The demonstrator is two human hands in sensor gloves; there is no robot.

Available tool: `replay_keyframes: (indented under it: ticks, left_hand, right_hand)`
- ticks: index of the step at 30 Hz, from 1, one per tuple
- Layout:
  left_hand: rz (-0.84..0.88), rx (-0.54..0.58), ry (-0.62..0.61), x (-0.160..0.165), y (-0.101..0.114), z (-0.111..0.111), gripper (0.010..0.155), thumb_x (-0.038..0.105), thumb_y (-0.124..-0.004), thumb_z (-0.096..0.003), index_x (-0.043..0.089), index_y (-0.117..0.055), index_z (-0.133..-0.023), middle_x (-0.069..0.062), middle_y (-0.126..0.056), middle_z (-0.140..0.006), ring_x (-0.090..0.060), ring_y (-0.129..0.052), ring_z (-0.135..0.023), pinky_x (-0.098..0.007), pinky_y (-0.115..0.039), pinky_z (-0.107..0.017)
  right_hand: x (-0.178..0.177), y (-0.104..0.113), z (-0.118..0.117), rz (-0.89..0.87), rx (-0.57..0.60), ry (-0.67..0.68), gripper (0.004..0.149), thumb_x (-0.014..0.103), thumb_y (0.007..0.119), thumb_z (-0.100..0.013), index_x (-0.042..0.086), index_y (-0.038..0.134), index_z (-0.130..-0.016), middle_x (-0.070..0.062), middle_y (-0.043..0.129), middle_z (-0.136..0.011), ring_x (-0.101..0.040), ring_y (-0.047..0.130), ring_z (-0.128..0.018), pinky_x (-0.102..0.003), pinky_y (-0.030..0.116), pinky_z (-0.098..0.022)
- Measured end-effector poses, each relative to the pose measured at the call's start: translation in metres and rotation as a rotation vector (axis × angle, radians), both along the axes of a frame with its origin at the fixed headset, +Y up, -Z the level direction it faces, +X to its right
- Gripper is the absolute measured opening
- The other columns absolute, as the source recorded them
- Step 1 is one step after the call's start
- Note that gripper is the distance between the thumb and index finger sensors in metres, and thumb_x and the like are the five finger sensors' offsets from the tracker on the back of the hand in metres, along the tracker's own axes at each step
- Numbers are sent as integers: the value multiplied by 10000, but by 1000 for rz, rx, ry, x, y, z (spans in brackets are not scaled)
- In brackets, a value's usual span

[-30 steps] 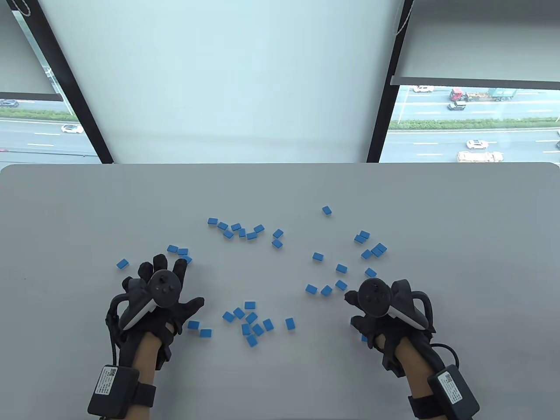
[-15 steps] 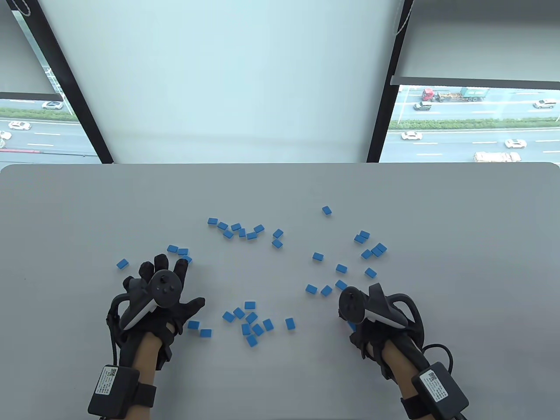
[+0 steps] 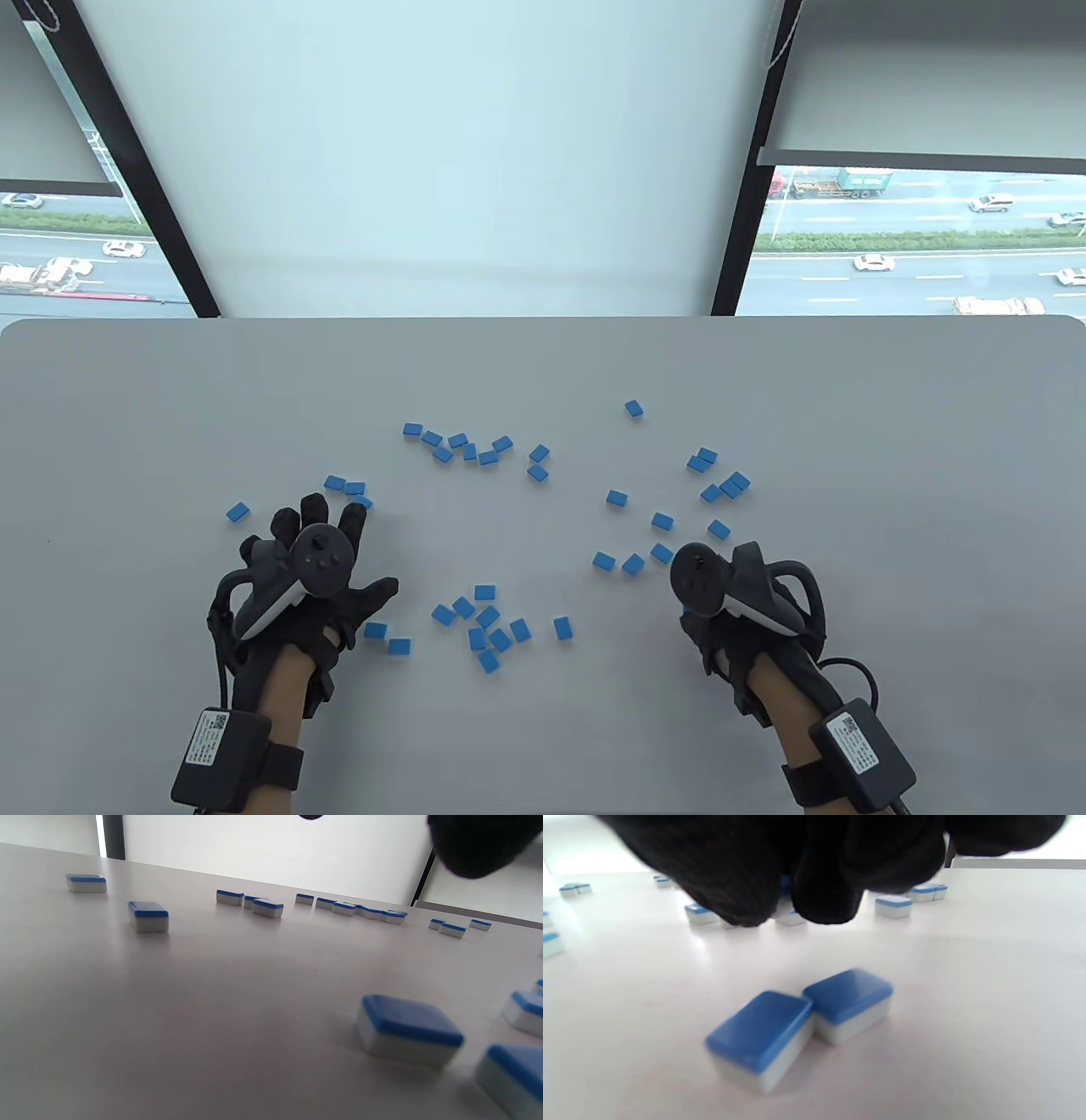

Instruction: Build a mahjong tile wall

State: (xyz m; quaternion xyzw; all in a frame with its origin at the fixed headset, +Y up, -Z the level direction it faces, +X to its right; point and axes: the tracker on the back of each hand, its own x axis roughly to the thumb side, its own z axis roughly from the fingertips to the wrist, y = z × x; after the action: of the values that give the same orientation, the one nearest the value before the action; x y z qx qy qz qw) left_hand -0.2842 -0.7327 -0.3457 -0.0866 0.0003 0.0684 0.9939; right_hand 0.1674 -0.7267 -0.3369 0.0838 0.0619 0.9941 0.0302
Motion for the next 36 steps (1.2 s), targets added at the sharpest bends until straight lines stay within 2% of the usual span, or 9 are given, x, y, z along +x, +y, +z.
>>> replay_keyframes:
  ticks: [5, 9, 14, 17, 22, 27, 31, 36]
  left_hand:
    - [-2, -7, -3, 1, -1, 0, 944, 751, -683, -365, 375, -258, -1118, -75, -116, -1179, -483, -158, -1061, -779, -233, -660]
    - [-5, -9, -6, 2, -1, 0, 946, 751, -684, -363, 373, -259, -1119, -76, -116, -1179, -485, -157, -1060, -779, -231, -660]
    - [-4, -10, -5, 1, -1, 0, 943, 750, -684, -365, 375, -258, -1118, -76, -116, -1180, -483, -158, -1061, -779, -231, -660]
    - [-3, -12, -3, 1, -1, 0, 944, 750, -685, -364, 375, -259, -1118, -75, -118, -1179, -484, -158, -1060, -779, -231, -660]
    - [-3, -15, -2, 1, -2, 0, 944, 750, -684, -365, 374, -257, -1118, -75, -116, -1179, -486, -157, -1060, -779, -229, -659]
    - [-1, -12, -1, 0, -1, 0, 943, 750, -684, -364, 374, -258, -1118, -76, -116, -1179, -484, -157, -1060, -779, -229, -659]
    - [-3, -16, 1, 0, -2, 0, 945, 750, -683, -364, 373, -257, -1118, -77, -118, -1179, -485, -156, -1059, -779, -229, -659]
    - [-3, -16, 2, 0, -1, 0, 945, 749, -685, -365, 372, -257, -1118, -80, -114, -1178, -485, -155, -1059, -779, -229, -658]
  right_hand:
    - [33, 2, -7, -6, 45, -118, 596, 332, 910, -358, 172, 694, -890, -38, 878, -711, -245, 891, -404, -437, 795, -337]
    - [53, -8, -15, 11, 9, -194, 586, 329, 913, -358, 184, 706, -887, -36, 885, -709, -245, 895, -407, -436, 797, -339]
    - [60, -22, -21, 27, -51, -228, 572, 330, 916, -360, 216, 719, -885, -18, 886, -703, -242, 897, -411, -432, 798, -345]
    - [60, -28, -23, 50, -84, -226, 560, 329, 912, -364, 246, 717, -882, -1, 882, -700, -239, 902, -411, -427, 803, -347]
    - [60, -25, -21, 36, -94, -222, 573, 336, 917, -367, 262, 710, -896, -5, 884, -700, -247, 902, -410, -433, 801, -347]
    - [55, -5, -11, 15, -53, -196, 590, 361, 926, -354, 253, 710, -892, -9, 889, -674, -246, 904, -386, -433, 803, -330]
    - [45, 2, 0, 7, -117, -138, 600, 394, 945, -338, 231, 733, -875, -12, 900, -653, -246, 909, -364, -432, 808, -312]
    - [36, -3, 3, 51, -205, -102, 624, 414, 968, -323, 214, 742, -869, -20, 900, -650, -249, 907, -357, -434, 810, -303]
